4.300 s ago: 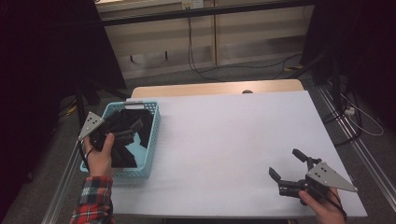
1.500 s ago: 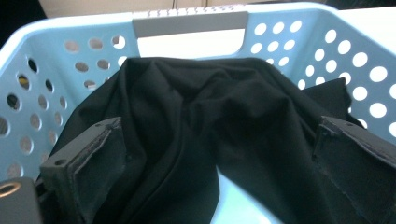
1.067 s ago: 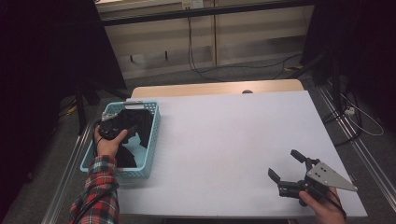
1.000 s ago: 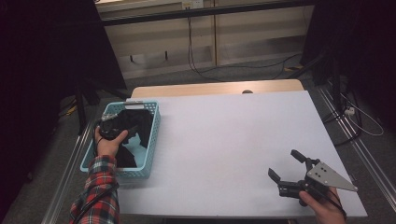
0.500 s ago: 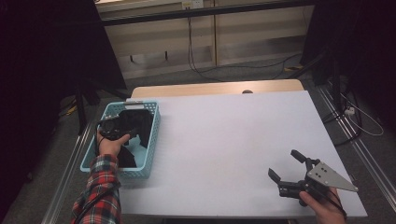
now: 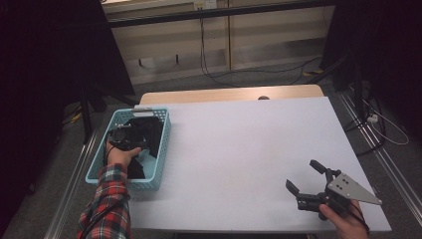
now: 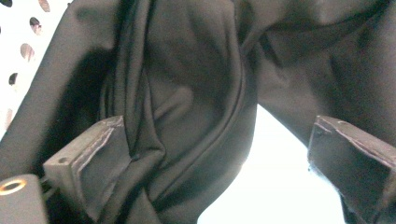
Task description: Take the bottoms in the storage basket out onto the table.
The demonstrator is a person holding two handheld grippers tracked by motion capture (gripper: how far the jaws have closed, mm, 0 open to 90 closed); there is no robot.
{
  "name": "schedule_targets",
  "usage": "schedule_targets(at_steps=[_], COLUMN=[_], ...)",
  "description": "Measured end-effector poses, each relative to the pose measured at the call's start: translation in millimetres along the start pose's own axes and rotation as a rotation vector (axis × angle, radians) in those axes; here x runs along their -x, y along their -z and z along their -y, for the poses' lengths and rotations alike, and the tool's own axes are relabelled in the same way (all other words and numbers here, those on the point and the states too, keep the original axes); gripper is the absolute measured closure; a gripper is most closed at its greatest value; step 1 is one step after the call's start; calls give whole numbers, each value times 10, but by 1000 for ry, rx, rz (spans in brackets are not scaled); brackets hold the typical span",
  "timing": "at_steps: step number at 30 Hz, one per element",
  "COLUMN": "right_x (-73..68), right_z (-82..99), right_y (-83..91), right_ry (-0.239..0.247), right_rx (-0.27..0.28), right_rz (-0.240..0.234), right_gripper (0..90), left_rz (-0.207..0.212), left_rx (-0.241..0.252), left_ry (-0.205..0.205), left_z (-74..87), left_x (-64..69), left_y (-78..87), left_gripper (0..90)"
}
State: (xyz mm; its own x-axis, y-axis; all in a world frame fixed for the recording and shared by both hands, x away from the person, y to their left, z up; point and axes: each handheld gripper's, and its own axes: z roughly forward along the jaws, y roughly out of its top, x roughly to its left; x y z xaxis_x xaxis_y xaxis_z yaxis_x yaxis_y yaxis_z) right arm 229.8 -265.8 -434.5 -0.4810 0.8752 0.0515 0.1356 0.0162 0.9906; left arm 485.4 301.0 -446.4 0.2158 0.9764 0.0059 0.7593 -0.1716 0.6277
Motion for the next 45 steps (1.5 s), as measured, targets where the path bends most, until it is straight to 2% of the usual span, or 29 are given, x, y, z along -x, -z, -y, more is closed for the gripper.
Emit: schedule_targets(at_steps=[2,3,4,7,8,10,12,16,18,21,25,29,31,33,36,37,39,40,41,42,44,45], right_x=[-5,-7,-6,-12,-14,-17,-18,-17,-19,-16,-4,-1,-5,-5,-8,-9,-10,-11,-11,-11,-13,-13], right_z=[-2,-2,-2,-5,-5,-7,-6,-6,-7,-6,-2,-2,-4,-5,-8,-7,-7,-8,-8,-9,-9,-9], right_y=[-3,-6,-9,-21,-25,-32,-41,-43,-42,-35,-18,-9,-6,-4,-6,-10,-16,-16,-16,-17,-21,-21], right_ry=[-1,-1,4,3,2,5,6,6,3,3,-1,4,1,3,1,2,4,4,4,3,2,2], right_rx=[1,0,-1,-1,-1,-1,-3,-2,0,0,2,1,2,1,3,5,2,3,3,4,4,4], right_rz=[-2,0,-2,-4,-4,-8,-13,-14,-14,-11,-2,-2,1,1,3,4,1,0,0,-1,-5,-5], right_gripper=[9,9,9,9,9,9,9,9,9,9,9,9,9,9,9,9,9,9,9,9,9,9], left_rz=[13,23,35,83,99,105,136,130,128,112,76,50,34,29,16,14,15,17,19,12,10,6], left_rx=[1,-3,7,5,18,25,22,33,21,43,83,84,78,88,73,82,61,71,26,34,14,1], left_ry=[4,-7,9,18,29,17,19,31,31,38,35,32,16,38,25,43,47,75,33,63,75,82], left_z=[-4,-9,-10,-21,-22,-30,-34,-48,-67,-99,-156,-164,-154,-135,-96,-77,-35,-21,-10,5,24,31], left_x=[38,52,79,119,148,199,235,266,253,234,167,99,53,32,-17,-25,-64,-55,-88,-74,-79,-84], left_y=[-4,-2,-8,-2,-11,-26,-41,-65,-53,-18,90,174,213,227,247,236,230,216,233,212,198,194], left_gripper=[62,62,61,62,64,64,67,61,63,76,77,72,72,68,67,67,79,95,95,117,174,174])
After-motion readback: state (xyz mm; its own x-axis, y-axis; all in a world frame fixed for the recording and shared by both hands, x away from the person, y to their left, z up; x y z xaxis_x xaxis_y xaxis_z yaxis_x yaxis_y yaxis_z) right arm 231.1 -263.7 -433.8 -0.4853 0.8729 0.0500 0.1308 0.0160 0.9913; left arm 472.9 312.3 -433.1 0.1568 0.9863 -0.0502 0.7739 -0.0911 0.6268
